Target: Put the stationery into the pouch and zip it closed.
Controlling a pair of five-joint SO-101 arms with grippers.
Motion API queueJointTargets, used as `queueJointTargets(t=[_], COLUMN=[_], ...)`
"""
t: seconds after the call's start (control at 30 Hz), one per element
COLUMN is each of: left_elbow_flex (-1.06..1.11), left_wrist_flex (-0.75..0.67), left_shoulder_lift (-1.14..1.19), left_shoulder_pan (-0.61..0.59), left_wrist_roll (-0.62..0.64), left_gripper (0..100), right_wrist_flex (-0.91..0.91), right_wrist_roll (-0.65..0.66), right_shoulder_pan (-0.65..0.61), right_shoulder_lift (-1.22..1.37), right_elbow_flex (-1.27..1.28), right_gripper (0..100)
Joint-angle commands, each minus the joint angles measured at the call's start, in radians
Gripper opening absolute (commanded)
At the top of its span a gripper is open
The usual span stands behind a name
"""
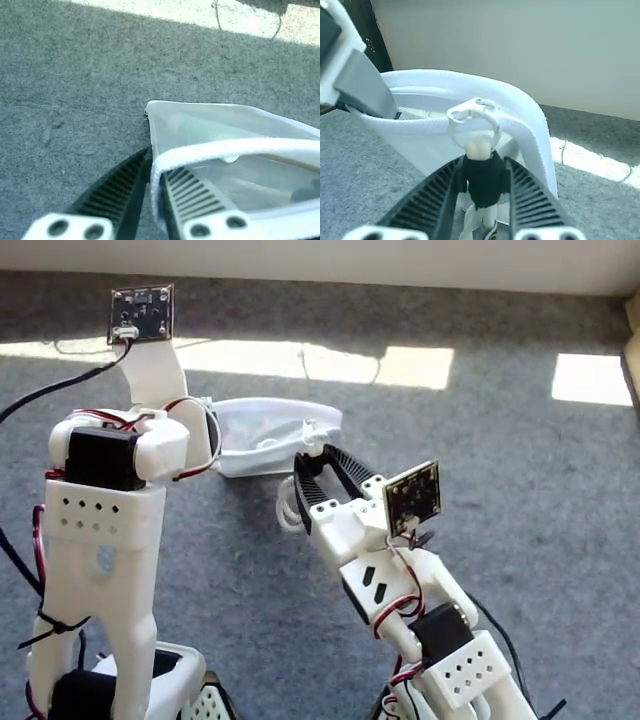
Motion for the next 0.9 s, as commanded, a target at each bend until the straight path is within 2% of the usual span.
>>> queueJointTargets(t=[0.0,0.13,0.3,0.37,0.47,0.57,0.63,0.87], left_elbow_flex=[-0.001,0.016,0.039,0.035,0.041,0.042,0.035,0.015], left_wrist_flex=[-0.006,-0.023,-0.072,-0.089,-0.126,-0.143,-0.147,-0.198], left_shoulder_lift=[-0.004,-0.004,-0.008,-0.008,-0.005,-0.001,-0.001,-0.001], left_shoulder_pan=[-0.007,-0.007,-0.007,-0.007,-0.005,-0.005,0.004,0.143], left_wrist_roll=[-0.009,-0.009,-0.012,-0.063,-0.127,-0.13,-0.13,-0.192], left_gripper=[1,1,1,1,8,21,26,26], right_wrist_flex=[-0.025,0.061,0.337,0.441,0.558,0.659,0.742,0.918], right_wrist_roll=[0.051,0.141,0.149,0.149,0.161,0.224,0.238,0.245], right_shoulder_pan=[0.012,0.01,0.01,0.01,0.007,-0.05,-0.077,-0.088], right_shoulder_lift=[-0.024,-0.033,-0.154,-0.182,-0.183,-0.183,-0.183,-0.189], right_elbow_flex=[-0.008,-0.016,-0.101,-0.153,-0.208,-0.236,-0.259,-0.309], right_gripper=[0.3,0.5,0.5,0.5,0.5,0.5,0.5,0.5])
